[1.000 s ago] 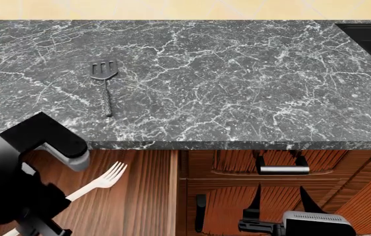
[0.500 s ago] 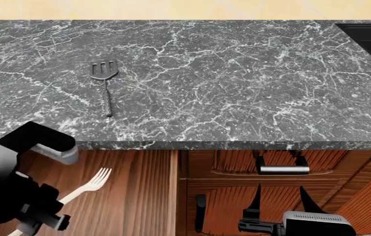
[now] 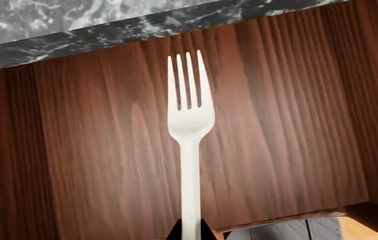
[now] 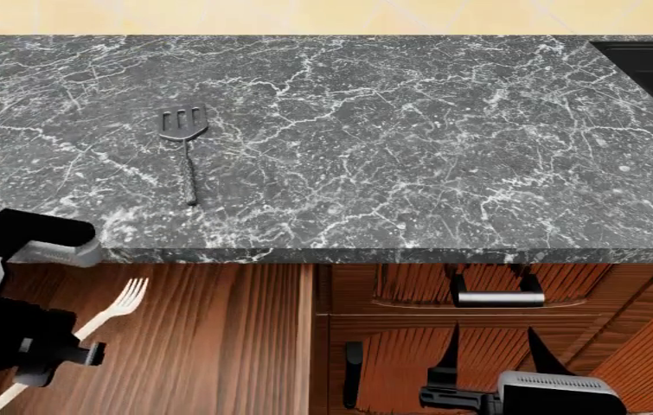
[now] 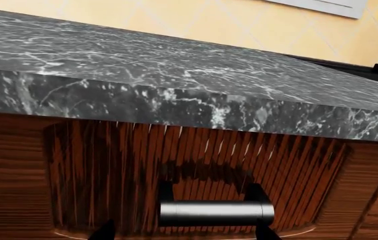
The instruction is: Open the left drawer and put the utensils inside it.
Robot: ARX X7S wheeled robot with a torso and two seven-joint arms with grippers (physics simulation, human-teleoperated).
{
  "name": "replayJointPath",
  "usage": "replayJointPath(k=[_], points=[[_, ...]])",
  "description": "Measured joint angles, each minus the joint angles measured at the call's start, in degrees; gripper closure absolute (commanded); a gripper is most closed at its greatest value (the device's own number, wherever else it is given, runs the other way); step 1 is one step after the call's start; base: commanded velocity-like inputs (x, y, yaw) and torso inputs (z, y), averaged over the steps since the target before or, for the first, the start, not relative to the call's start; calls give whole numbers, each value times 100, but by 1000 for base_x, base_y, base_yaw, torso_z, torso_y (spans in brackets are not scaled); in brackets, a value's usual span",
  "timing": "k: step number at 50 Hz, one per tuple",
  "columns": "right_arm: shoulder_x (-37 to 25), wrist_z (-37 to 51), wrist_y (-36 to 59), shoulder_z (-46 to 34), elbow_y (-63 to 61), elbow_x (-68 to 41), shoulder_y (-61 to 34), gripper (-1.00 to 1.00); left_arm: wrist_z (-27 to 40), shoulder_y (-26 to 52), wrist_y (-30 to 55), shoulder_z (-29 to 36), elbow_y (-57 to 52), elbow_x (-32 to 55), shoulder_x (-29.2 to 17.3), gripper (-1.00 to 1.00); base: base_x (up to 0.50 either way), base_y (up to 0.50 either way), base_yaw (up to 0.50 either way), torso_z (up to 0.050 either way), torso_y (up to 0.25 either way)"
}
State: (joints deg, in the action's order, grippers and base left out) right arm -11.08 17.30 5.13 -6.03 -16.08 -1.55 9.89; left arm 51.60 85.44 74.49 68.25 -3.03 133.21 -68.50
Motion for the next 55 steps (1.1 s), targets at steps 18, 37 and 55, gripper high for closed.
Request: replayJointPath(k=[18, 37, 55], points=[[-52, 60, -3, -49, 1, -43, -6, -100, -808, -496, -561, -47, 562, -1490, 425, 100, 0, 0, 0, 0, 0], [-135, 155, -9, -126, 3, -110, -16, -100, -1628, -1026, -1093, 61, 1147, -2553, 860, 100, 0, 0, 0, 0, 0], [-214, 247, -16, -202, 5, -175, -27, -100, -1618, -1420, -1765, -6, 1120, -2883, 770, 100, 0, 0, 0, 0, 0]])
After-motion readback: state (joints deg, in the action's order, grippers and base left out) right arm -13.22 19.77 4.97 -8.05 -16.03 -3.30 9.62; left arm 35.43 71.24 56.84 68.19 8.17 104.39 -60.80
